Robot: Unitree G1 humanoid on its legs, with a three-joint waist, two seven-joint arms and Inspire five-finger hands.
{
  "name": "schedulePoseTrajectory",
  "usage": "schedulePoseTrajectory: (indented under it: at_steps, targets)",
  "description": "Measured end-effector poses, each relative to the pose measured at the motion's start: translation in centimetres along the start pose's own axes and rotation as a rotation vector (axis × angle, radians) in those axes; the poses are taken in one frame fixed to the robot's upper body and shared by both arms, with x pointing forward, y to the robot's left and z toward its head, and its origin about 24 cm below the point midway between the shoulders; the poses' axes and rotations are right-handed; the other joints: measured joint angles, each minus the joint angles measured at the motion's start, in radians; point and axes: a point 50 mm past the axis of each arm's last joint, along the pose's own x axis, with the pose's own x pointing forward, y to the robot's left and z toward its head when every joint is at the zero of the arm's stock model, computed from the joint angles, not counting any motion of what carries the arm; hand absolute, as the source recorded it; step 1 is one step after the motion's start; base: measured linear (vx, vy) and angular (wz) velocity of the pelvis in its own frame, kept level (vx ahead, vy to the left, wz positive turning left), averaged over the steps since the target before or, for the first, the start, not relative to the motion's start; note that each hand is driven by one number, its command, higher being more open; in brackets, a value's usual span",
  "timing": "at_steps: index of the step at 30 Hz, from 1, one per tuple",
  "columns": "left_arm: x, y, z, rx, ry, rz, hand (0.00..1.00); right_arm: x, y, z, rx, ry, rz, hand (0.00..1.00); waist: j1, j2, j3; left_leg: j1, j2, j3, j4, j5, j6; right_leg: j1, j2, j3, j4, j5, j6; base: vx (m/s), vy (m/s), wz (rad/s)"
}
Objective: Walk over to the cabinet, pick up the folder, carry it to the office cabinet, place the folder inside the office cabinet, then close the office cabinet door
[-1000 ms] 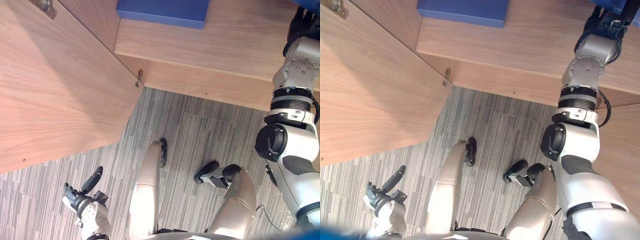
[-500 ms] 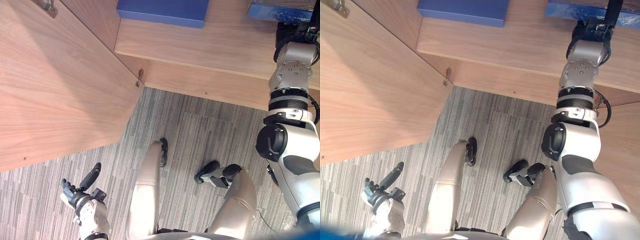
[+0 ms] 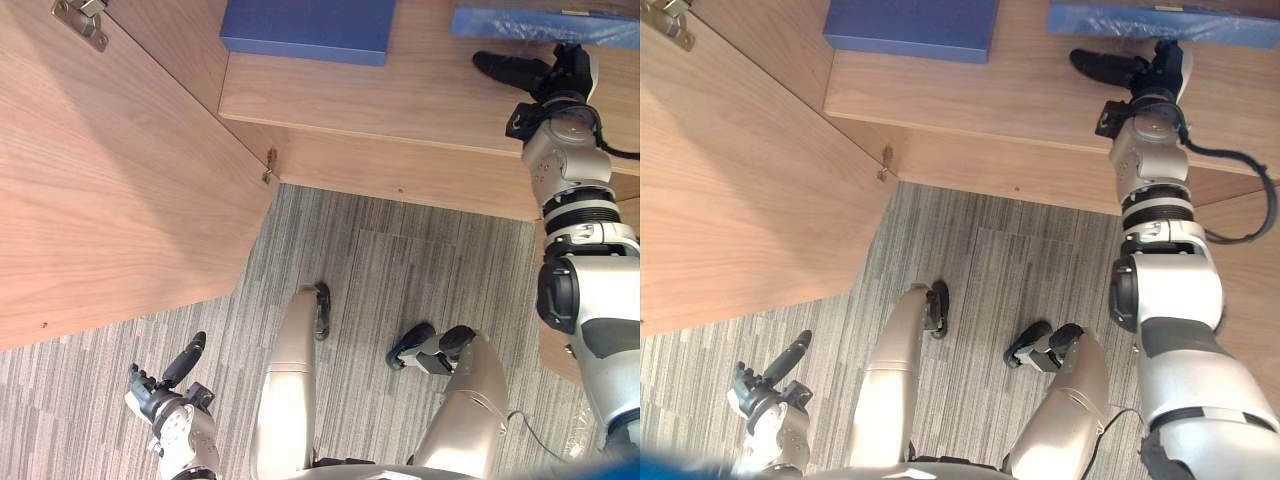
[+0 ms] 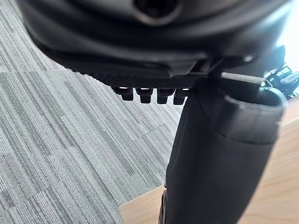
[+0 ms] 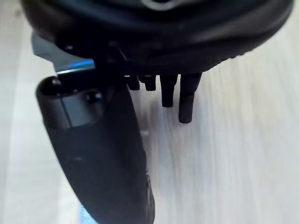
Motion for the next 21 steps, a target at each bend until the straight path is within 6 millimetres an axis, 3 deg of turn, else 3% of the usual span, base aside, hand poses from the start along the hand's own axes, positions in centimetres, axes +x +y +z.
schedulePoseTrajectory:
  at_steps: [12,16,21]
  targets:
    - [0.3,0.0,0.0,0.038,0.001,-0.093,1.0,-0.3,-0.7,-1.2,-0.075,-0.029,0.126,1.0,0.006,-0.002,-0.002,0.014,0.014,0.012,-0.003,0.0,-0.001,0.002,0.01,0.011,-0.004,0.0,-0.002,0.01,-0.023,-0.03]
    - [0.3,-0.3,-0.1,0.059,-0.002,-0.125,1.0,-0.6,-0.3,-2.0,-0.344,-0.058,0.174,1.0,0.008,-0.007,-0.006,0.029,0.015,0.014,-0.014,0.0,-0.001,0.014,0.014,0.01,-0.016,0.001,-0.004,0.01,-0.025,-0.01]
    - [0.1,-0.5,-0.5,0.082,0.02,-0.16,1.0,-1.8,1.5,-3.8,-0.675,-0.099,0.275,1.0,0.008,-0.041,-0.028,0.039,0.022,0.019,-0.038,0.002,-0.005,0.017,0.028,0.01,-0.043,0.009,-0.005,0.03,-0.025,-0.04]
